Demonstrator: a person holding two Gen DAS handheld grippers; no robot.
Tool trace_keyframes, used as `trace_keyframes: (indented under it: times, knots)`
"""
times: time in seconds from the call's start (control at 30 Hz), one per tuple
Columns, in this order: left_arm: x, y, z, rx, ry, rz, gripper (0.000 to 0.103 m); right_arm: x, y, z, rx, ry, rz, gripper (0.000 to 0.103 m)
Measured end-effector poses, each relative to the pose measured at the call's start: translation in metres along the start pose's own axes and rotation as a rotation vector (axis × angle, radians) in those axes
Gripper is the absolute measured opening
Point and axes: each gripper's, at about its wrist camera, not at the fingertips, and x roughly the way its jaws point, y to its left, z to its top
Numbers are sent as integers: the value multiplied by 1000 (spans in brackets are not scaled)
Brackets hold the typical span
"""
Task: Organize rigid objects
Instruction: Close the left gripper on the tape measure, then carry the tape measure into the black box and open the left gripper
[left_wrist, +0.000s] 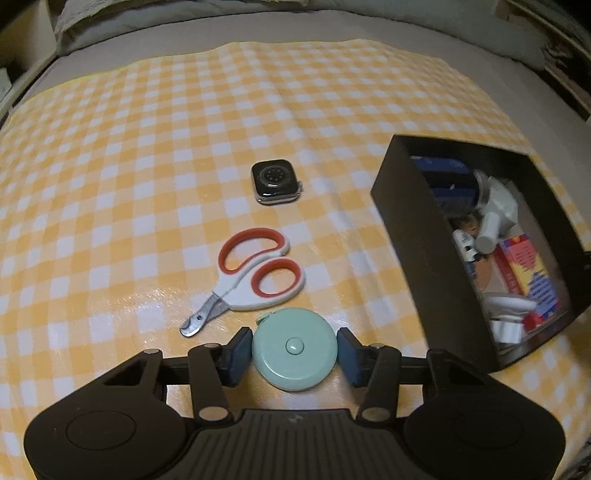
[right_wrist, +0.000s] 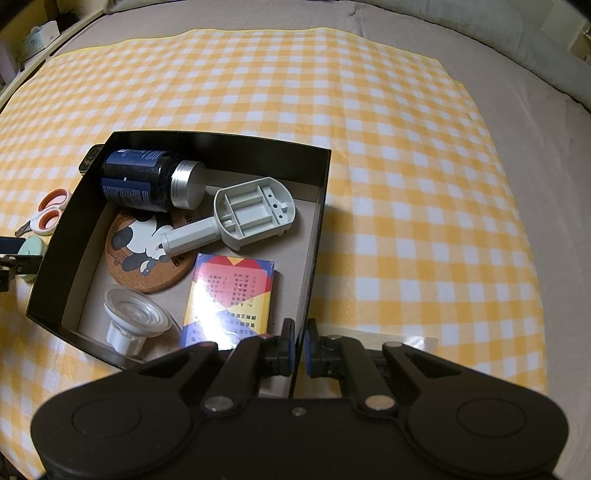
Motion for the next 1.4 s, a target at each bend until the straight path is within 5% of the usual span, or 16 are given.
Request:
trace_keyframes:
  times: [0.37,0.63,1.23,1.3,1.4]
  knots:
    - [-55,-20,14,-47,-116,-132,51,1,2,0,-3,2,-6,5]
    - [-64,-69,21,35,-129,-213,51,0,2,0,-4,1,-7,6]
    - [-37,-112,26,163,-69,-171,51,-2,1,-1,-4,-5,5,5]
    - [-37,-112,26,171,-70,-177,53,-2,1,-1,-4,-4,4,5]
    - [-38,-112,25,172,-70,-191,73,-2,0,-1,-4,-4,3,5]
